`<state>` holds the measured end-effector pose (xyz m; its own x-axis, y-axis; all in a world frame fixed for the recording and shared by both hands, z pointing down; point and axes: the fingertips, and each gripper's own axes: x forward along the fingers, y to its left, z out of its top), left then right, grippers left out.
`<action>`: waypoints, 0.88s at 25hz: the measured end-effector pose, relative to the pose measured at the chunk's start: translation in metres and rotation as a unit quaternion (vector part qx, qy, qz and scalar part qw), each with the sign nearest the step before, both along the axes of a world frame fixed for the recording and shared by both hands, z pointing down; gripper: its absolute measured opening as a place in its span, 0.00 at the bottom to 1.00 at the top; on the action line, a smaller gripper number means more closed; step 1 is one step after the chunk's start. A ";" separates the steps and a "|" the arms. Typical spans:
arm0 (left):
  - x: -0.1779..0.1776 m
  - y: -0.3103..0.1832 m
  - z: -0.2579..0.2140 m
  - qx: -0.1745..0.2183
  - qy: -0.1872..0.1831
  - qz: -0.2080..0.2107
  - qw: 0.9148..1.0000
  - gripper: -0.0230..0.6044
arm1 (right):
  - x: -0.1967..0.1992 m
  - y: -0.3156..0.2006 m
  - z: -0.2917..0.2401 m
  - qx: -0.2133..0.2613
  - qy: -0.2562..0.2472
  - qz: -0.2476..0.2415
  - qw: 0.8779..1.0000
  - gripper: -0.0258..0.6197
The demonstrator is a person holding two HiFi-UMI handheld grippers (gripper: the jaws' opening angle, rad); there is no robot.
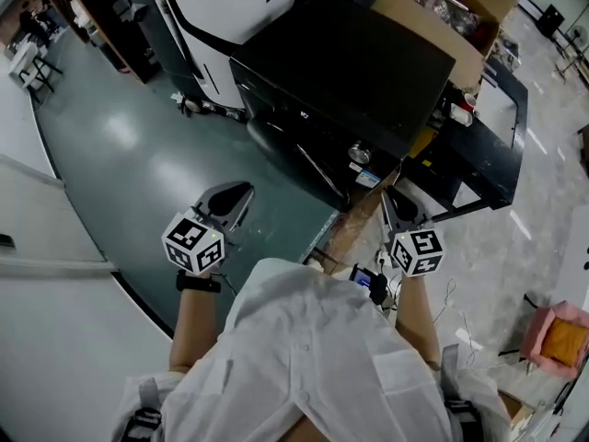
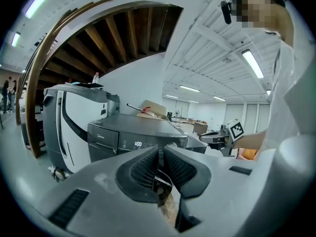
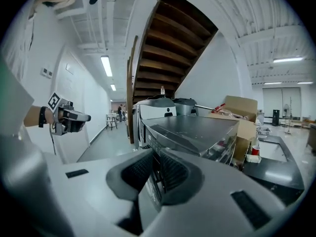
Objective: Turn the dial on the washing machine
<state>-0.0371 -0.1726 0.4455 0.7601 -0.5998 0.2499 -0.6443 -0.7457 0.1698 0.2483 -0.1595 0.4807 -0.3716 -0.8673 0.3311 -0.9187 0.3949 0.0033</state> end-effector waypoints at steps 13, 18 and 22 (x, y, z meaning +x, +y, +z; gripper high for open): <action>0.013 -0.013 0.003 -0.006 -0.009 -0.001 1.000 0.10 | -0.025 -0.059 0.026 -0.045 0.056 -0.070 0.995 0.30; 0.006 -0.024 0.006 -0.012 -0.008 -0.008 1.000 0.10 | -0.034 -0.086 0.037 -0.055 0.097 -0.085 0.990 0.32; 0.002 -0.027 0.014 -0.025 -0.011 -0.011 1.000 0.10 | -0.040 -0.104 0.049 -0.065 0.145 -0.092 0.983 0.35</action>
<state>-0.0350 -0.1994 0.4591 0.7405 -0.6028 0.2973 -0.6647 -0.7221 0.1915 0.2079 -0.2638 0.5301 -0.3908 -0.7379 0.5503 -0.7999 0.5680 0.1937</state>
